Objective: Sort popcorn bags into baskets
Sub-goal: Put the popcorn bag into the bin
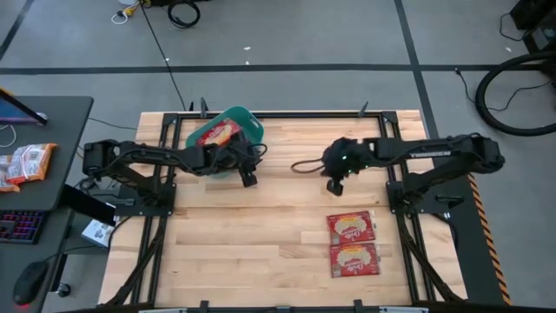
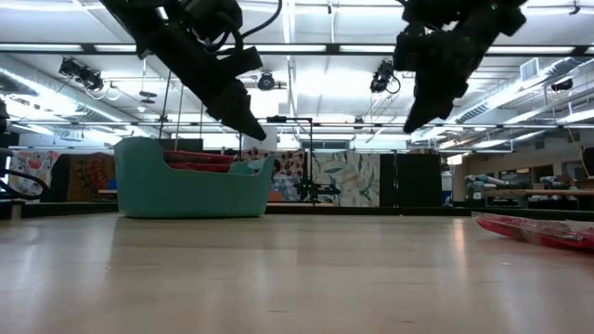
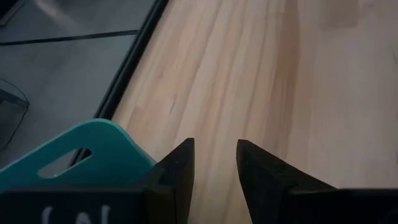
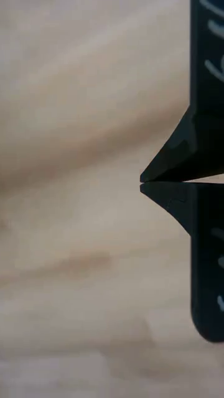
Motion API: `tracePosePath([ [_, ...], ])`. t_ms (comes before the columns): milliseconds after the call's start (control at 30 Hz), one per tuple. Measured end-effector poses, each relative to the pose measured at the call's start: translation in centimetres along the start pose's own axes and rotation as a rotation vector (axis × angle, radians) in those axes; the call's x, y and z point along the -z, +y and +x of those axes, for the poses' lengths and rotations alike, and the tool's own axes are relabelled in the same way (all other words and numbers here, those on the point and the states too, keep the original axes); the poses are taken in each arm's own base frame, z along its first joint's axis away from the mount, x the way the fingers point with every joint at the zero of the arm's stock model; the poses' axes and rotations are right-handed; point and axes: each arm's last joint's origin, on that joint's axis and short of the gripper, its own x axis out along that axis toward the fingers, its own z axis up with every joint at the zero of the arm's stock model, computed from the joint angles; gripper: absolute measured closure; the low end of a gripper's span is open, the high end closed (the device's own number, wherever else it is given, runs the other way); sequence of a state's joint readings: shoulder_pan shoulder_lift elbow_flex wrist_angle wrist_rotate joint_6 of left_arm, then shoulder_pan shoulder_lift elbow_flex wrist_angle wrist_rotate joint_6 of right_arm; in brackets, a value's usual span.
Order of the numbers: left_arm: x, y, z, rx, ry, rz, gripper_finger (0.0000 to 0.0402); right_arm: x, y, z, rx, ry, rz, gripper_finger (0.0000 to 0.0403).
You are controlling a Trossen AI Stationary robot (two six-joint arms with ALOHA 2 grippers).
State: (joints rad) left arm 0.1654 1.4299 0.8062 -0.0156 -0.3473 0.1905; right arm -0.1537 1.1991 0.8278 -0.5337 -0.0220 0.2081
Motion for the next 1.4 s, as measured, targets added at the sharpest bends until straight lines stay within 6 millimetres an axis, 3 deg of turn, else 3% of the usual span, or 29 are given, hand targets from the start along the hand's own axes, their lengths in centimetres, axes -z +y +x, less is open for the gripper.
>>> tracePosePath([
  [100, 0.0, 0.0, -0.2, 0.002, 0.005, 0.004, 0.0276, 0.1, 1.4, 0.7, -0.139, 0.181, 0.000, 0.0397],
  [233, 0.2, 0.0, -0.2, 0.003, 0.017, 0.010, 0.0276, 1.9, 3.0, 1.9, -0.397, 0.465, 0.047, 0.0396],
  [467, 0.2, 0.0, -0.2, 0.004, 0.017, 0.012, 0.0276, 5.0, 5.1, 3.8, -0.351, 0.834, 0.121, 0.0396],
  [667, 0.0, 0.4, -1.3, -0.006, 0.018, -0.013, 0.0276, 6.5, 6.1, 5.6, -0.273, 0.940, 0.074, 0.0396],
  [1000, -1.3, 1.3, -6.0, 0.011, -0.095, -0.082, 0.0276, 7.7, 6.2, 10.1, -0.275, 0.975, 0.007, 0.0396],
  [1133, -1.6, 1.0, -6.7, 0.027, -0.123, -0.078, 0.0276, 5.4, 5.6, 11.8, -0.260, 0.846, -0.062, 0.0396],
  [1300, -1.7, 0.7, -6.7, 0.034, -0.131, -0.075, 0.0276, -1.1, 5.5, 13.4, -0.164, 0.426, -0.227, 0.0396],
  [1400, -1.6, 0.7, -6.7, 0.035, -0.122, -0.073, 0.0276, -5.0, 6.0, 12.4, -0.107, 0.199, -0.317, 0.0396],
])
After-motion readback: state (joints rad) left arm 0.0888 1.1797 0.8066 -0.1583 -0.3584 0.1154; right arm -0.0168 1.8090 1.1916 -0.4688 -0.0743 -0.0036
